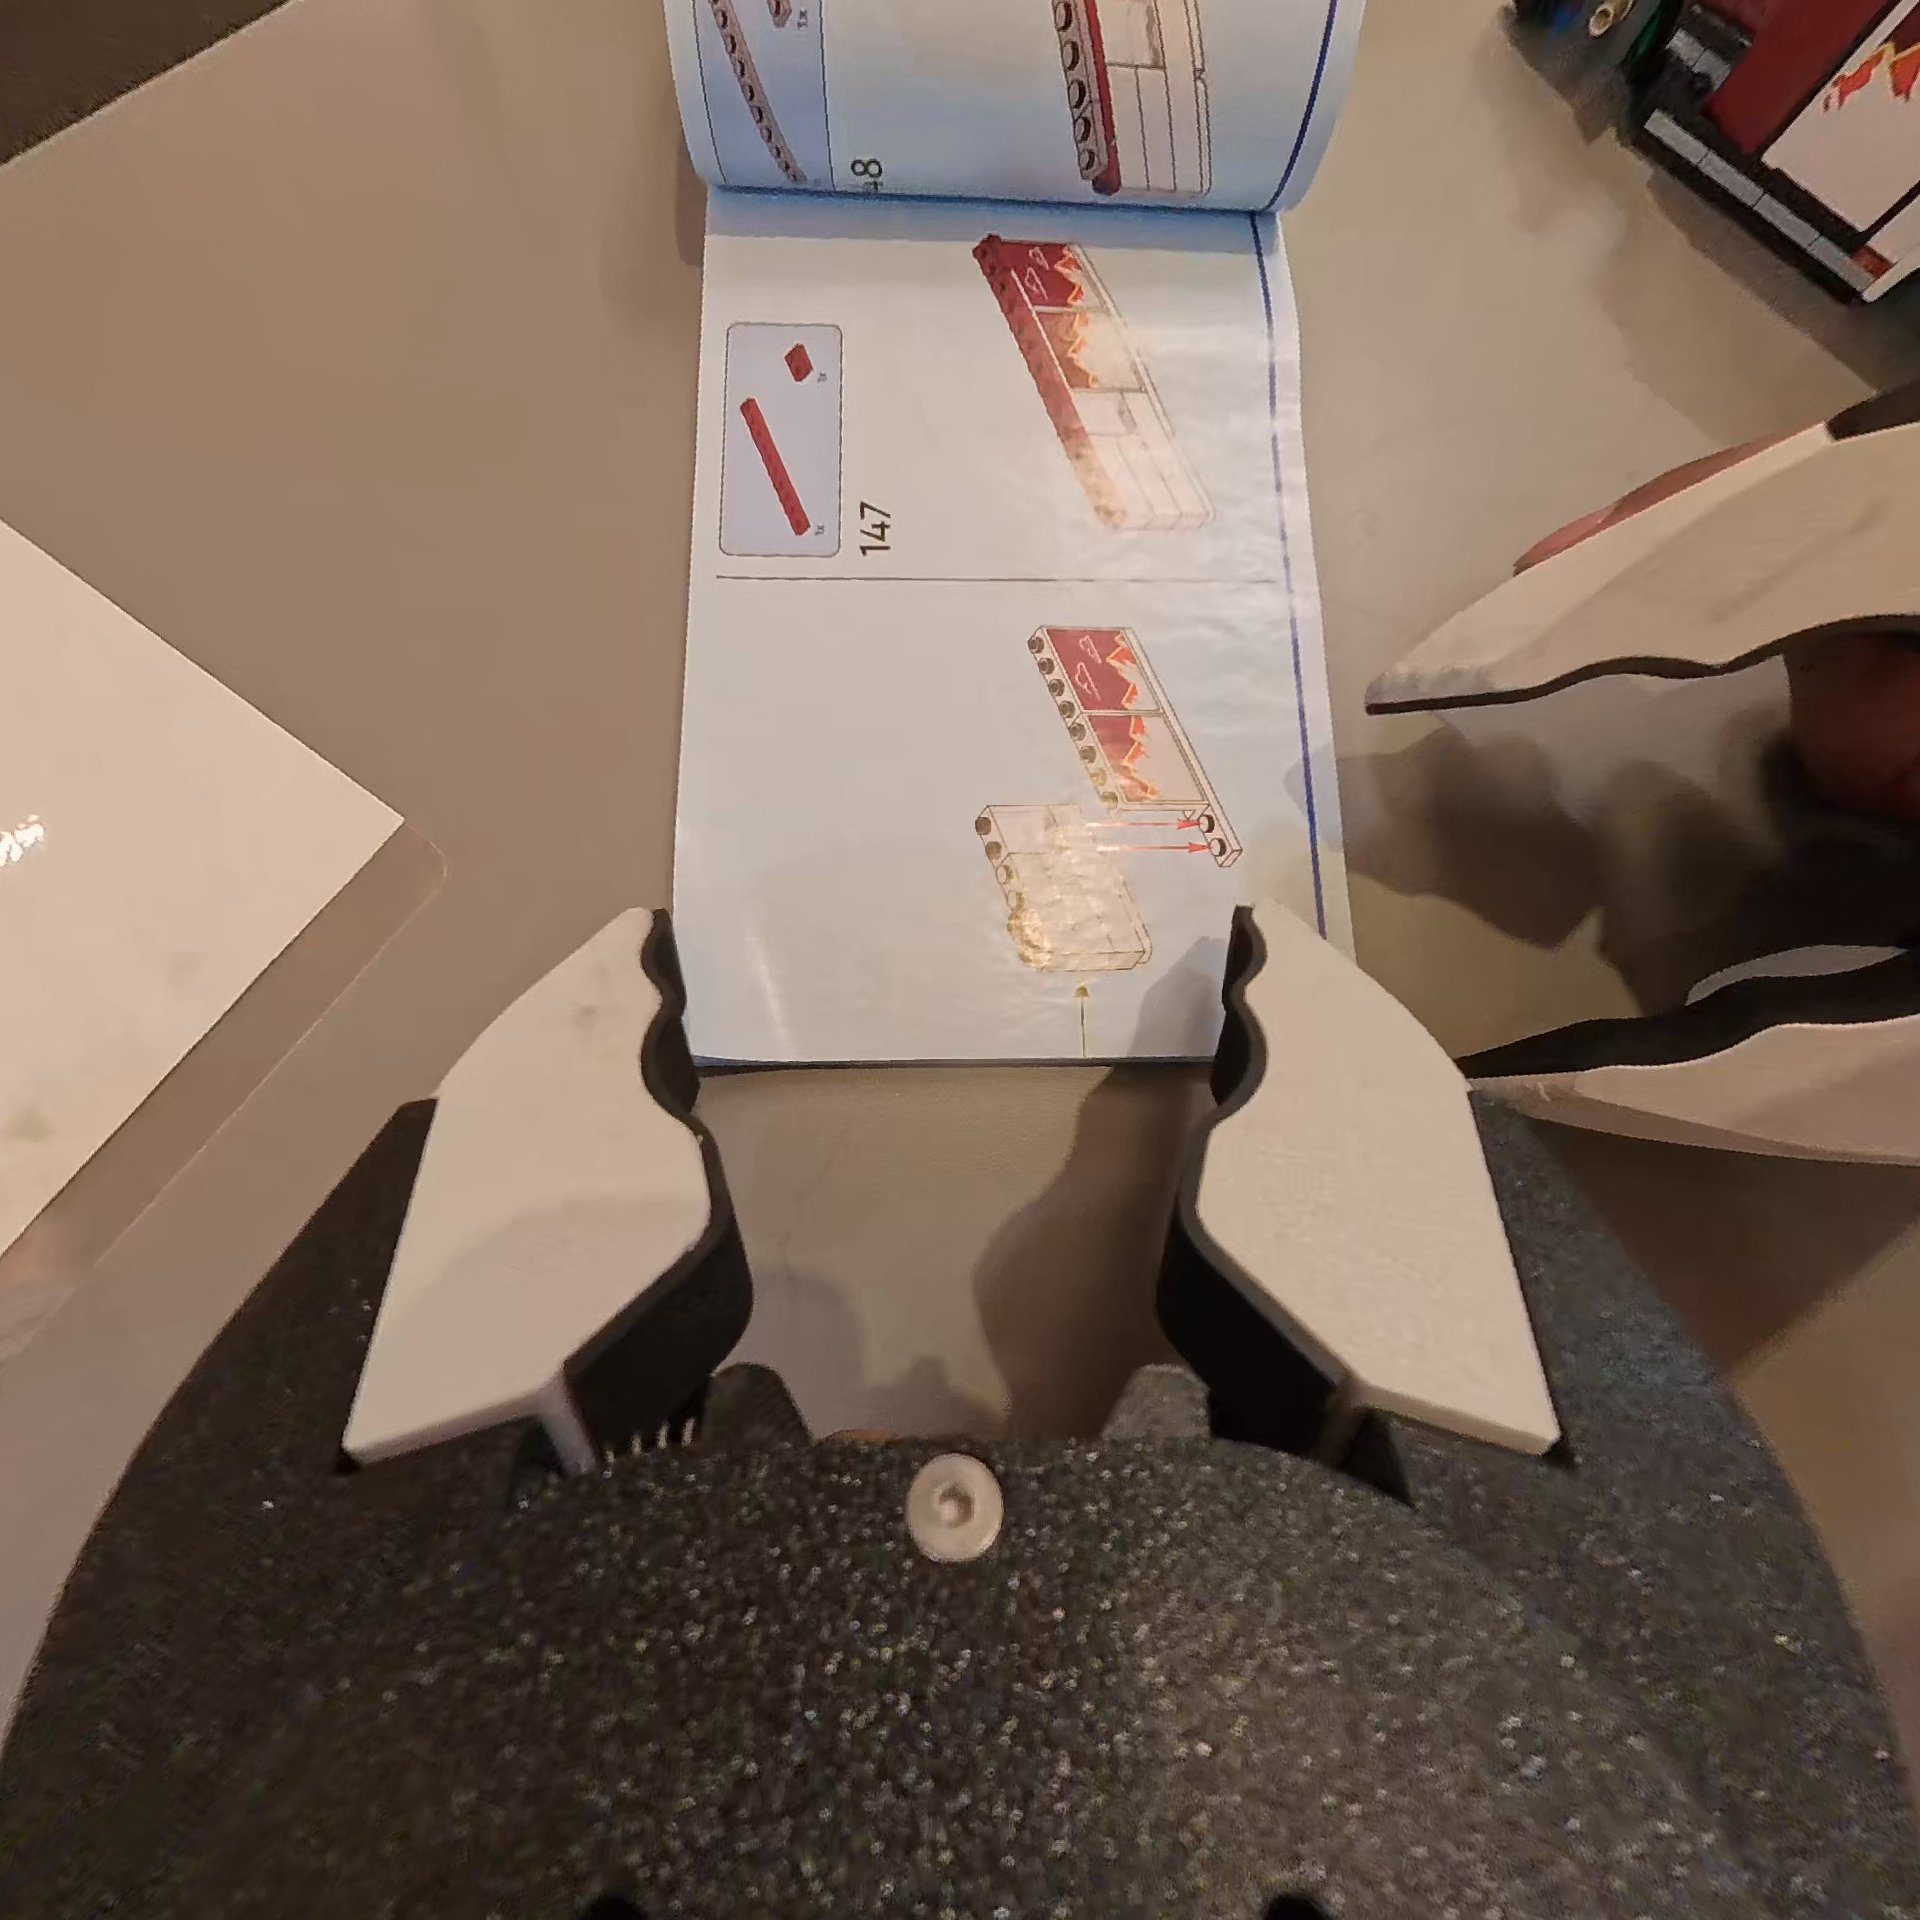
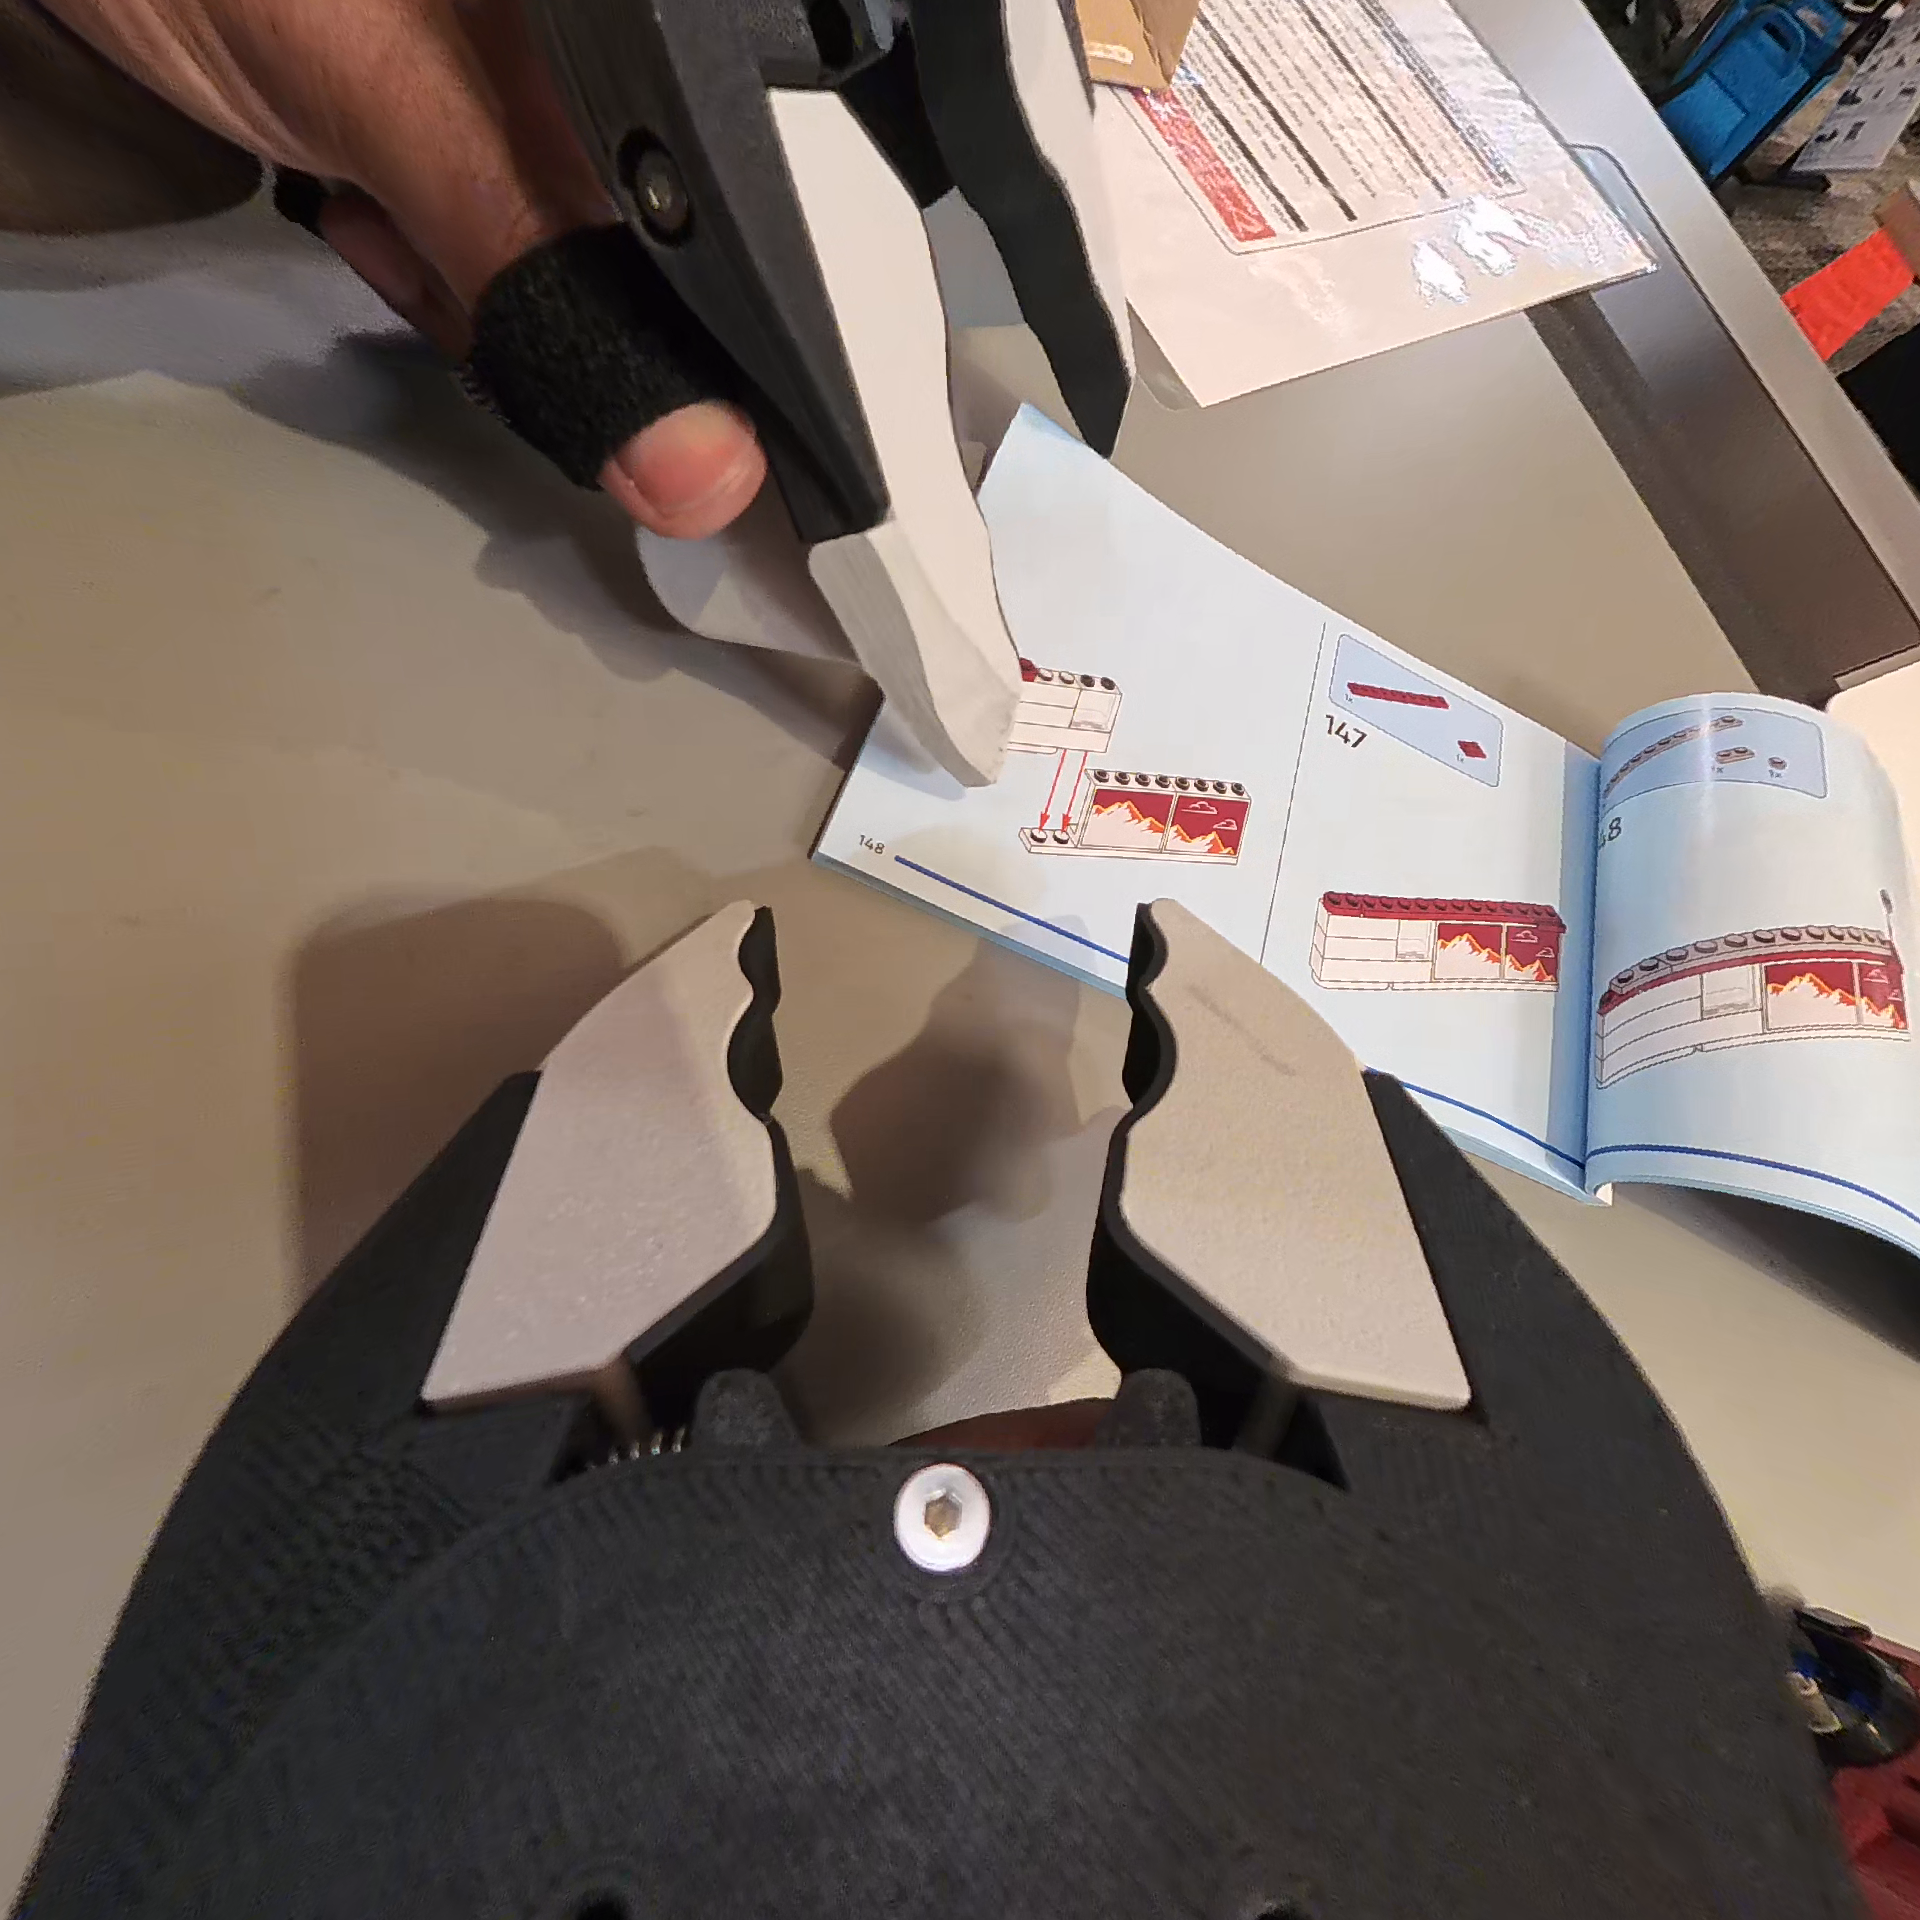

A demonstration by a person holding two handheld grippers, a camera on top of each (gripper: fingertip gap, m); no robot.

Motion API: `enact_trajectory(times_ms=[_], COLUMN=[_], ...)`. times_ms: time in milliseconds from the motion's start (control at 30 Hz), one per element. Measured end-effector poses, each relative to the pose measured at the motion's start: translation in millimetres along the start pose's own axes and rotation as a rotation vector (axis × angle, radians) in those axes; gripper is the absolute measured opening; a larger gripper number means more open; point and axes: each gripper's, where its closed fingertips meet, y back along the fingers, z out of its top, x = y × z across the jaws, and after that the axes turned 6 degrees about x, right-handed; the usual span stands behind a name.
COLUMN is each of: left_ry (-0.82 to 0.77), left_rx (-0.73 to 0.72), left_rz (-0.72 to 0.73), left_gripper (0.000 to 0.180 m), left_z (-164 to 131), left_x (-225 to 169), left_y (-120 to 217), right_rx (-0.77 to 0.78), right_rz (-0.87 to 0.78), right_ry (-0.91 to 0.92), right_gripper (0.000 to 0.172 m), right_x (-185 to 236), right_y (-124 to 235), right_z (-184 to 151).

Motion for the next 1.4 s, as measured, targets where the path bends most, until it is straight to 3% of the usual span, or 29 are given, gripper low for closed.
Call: enact_trajectory(times_ms=[100,467,767,1400], left_ry=[-0.01,0.085,0.179,0.364], left_rx=[-0.007,-0.012,-0.049,-0.214], left_rz=[0.002,0.029,0.056,-0.095], left_gripper=[0.095,0.051,0.003,0.0], left_z=[1,-3,-4,14], left_x=[-1,16,32,30], left_y=[2,6,11,21], right_rx=[0.003,0.005,-0.002,-0.043], right_rz=[0.003,-0.064,-0.07,-0.046], right_ry=[-0.007,-0.041,-0.032,0.061], right_gripper=[0.064,0.062,0.062,0.071], right_x=[-2,-33,-34,-38], right_y=[-1,-4,-3,-6], right_z=[-1,-7,-6,-3])
